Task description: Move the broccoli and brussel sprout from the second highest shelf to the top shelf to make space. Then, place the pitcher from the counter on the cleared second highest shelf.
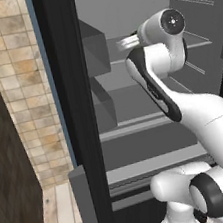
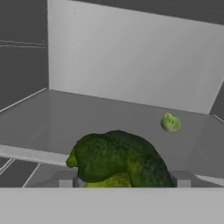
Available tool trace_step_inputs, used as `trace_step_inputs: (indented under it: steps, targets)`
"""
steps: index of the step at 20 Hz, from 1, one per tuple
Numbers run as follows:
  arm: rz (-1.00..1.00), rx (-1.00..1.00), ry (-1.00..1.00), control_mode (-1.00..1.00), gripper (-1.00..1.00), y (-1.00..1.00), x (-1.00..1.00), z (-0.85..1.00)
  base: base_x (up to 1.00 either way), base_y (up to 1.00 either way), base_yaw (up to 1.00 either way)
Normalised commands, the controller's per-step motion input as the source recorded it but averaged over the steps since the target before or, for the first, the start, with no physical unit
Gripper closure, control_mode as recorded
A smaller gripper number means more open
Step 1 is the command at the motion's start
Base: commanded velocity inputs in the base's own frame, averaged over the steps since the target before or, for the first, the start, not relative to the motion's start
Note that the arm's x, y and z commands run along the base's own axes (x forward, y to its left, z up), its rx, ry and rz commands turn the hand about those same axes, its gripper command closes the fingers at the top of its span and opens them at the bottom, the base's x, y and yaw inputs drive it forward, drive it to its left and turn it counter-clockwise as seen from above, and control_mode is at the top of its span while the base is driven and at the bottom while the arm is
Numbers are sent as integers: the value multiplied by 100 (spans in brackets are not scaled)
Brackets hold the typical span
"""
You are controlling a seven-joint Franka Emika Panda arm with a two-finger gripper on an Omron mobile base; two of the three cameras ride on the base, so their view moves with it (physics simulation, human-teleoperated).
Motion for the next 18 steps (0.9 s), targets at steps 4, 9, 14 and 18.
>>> trace_step_inputs:
  steps: [4, 9, 14, 18]
  targets:
    - [0, 0, 0, -100, 100, -3, 96, -8, 0, 0, 0]
    - [1, 2, 3, -100, 100, -3, 100, -35, 0, 0, 0]
    - [3, 2, 6, -100, 100, -2, 100, -48, 0, 0, 0]
    - [4, 3, 6, -100, 100, -2, 100, -32, 0, 0, 0]
